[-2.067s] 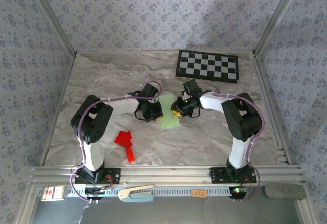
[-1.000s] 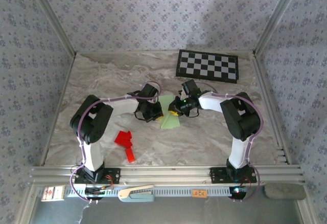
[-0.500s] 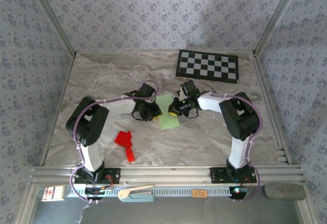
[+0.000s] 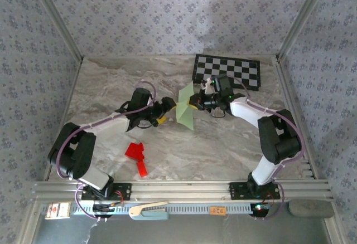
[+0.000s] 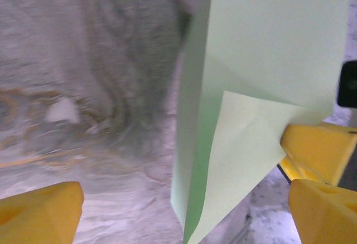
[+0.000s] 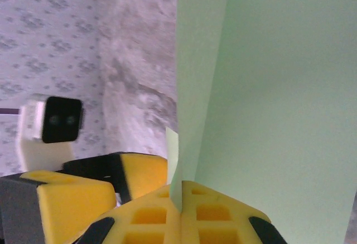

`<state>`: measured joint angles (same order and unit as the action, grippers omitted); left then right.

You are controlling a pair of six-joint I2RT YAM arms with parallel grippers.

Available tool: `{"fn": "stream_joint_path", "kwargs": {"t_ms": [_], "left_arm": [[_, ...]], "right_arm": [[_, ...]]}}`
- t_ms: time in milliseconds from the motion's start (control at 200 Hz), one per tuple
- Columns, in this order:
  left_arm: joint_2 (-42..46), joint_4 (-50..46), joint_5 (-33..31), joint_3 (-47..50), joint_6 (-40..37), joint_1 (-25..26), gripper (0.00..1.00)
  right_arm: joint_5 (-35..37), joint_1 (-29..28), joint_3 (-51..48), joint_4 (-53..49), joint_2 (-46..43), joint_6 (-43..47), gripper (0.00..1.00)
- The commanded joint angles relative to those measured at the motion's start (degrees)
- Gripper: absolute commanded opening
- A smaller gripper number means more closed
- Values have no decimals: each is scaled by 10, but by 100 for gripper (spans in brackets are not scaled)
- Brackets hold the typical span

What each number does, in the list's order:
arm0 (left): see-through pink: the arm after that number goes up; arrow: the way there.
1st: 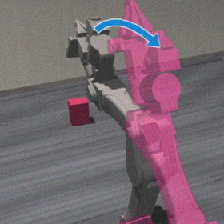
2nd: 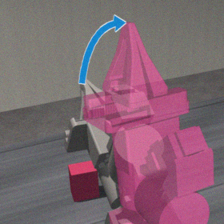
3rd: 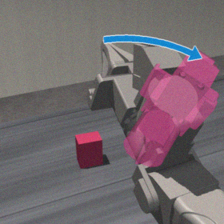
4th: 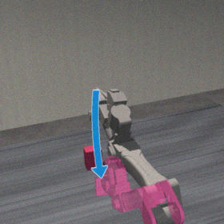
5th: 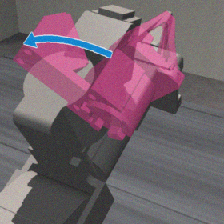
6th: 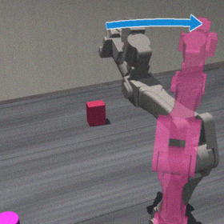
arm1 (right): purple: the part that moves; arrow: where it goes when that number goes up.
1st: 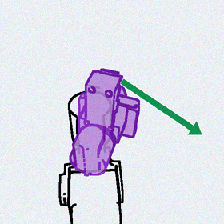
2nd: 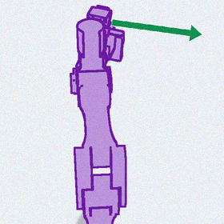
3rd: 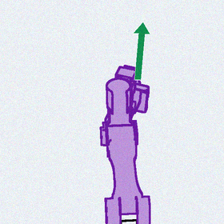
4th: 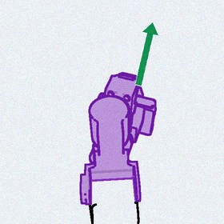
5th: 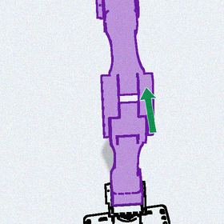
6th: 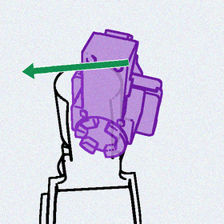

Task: Fold a paper plane with a square sheet of paper (pick it up from the middle)
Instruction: Turn over the paper at the center of the table.

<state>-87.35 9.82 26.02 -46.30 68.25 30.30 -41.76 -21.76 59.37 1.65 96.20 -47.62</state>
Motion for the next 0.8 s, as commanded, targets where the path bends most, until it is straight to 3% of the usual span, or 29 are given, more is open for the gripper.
{"fn": "stream_joint_path", "kwargs": {"t_ms": [0, 295, 795], "left_arm": [[2, 149, 64, 4, 56, -2, 98], [-7, 196, 76, -8, 64, -2, 91], [-11, 244, 74, 7, 88, -9, 38]], "right_arm": [[-65, 9, -9, 68, -21, -50, 6], [-124, 16, -12, 153, -22, -132, 7], [-134, 29, -31, 162, -13, -151, 13]]}}
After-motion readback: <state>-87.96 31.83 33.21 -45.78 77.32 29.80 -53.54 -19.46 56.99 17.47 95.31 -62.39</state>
